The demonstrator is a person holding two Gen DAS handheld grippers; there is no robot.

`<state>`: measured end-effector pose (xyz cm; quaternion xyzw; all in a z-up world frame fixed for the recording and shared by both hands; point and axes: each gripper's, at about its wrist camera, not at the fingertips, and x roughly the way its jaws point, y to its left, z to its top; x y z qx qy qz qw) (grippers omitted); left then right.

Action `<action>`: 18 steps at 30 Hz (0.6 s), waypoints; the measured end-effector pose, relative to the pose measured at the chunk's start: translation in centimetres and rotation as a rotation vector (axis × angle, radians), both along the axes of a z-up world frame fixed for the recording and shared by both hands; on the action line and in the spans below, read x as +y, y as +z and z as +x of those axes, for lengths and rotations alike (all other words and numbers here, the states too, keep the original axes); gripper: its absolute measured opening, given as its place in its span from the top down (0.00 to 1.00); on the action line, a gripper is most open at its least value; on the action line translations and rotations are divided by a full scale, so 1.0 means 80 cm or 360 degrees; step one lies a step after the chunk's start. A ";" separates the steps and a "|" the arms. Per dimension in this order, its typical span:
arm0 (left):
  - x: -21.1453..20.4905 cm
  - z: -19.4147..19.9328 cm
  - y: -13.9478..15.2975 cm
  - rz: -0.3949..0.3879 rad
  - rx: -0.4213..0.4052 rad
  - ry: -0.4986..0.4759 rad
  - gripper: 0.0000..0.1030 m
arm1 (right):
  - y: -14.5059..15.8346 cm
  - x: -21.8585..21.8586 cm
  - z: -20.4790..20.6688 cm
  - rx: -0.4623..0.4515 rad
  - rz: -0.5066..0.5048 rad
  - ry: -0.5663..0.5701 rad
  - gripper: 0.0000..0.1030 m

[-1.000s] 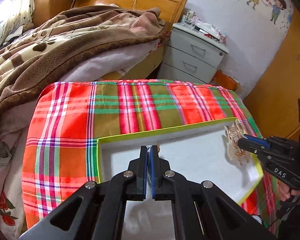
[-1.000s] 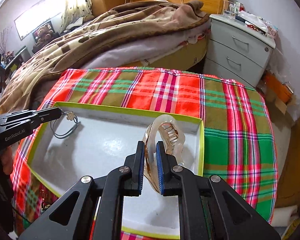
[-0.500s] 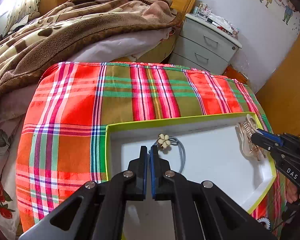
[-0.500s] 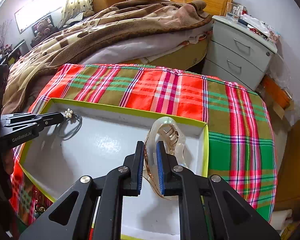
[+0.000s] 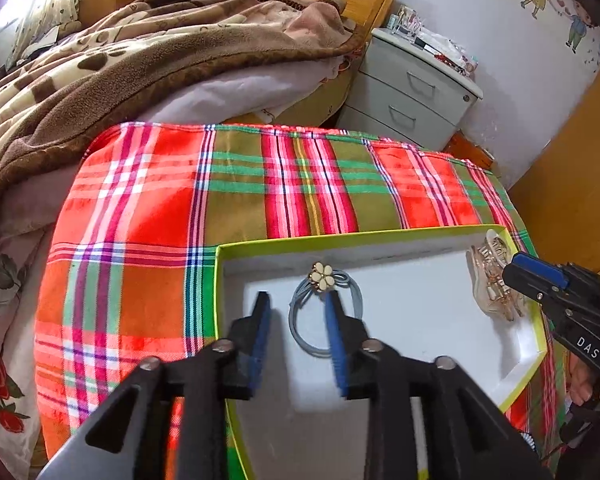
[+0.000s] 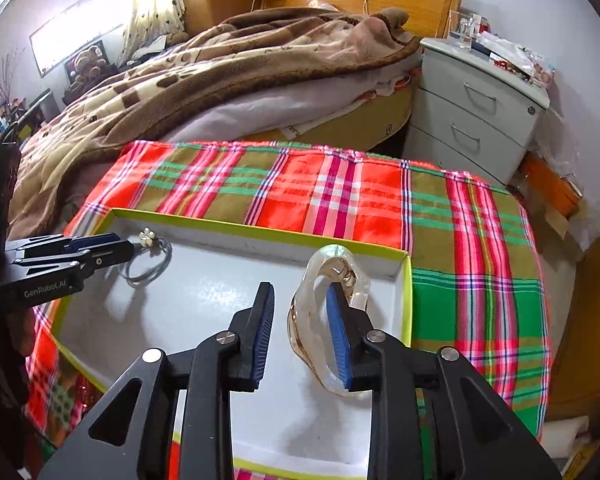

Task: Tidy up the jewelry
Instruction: 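Lift both tools out of the box toward the remaining jewelry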

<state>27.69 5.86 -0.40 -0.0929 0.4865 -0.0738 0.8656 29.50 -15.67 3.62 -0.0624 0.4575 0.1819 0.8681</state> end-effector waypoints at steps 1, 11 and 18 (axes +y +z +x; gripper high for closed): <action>0.000 -0.003 0.004 -0.0004 -0.0012 -0.0005 0.66 | 0.004 -0.002 -0.004 -0.0014 0.0008 -0.0003 0.73; 0.000 -0.081 0.045 -0.0067 -0.0154 -0.0036 0.55 | 0.042 -0.049 -0.090 -0.0162 0.0186 -0.0087 0.72; -0.005 -0.138 0.041 -0.0161 -0.0141 -0.0089 0.54 | 0.016 -0.075 -0.157 -0.0084 0.0205 -0.0122 0.72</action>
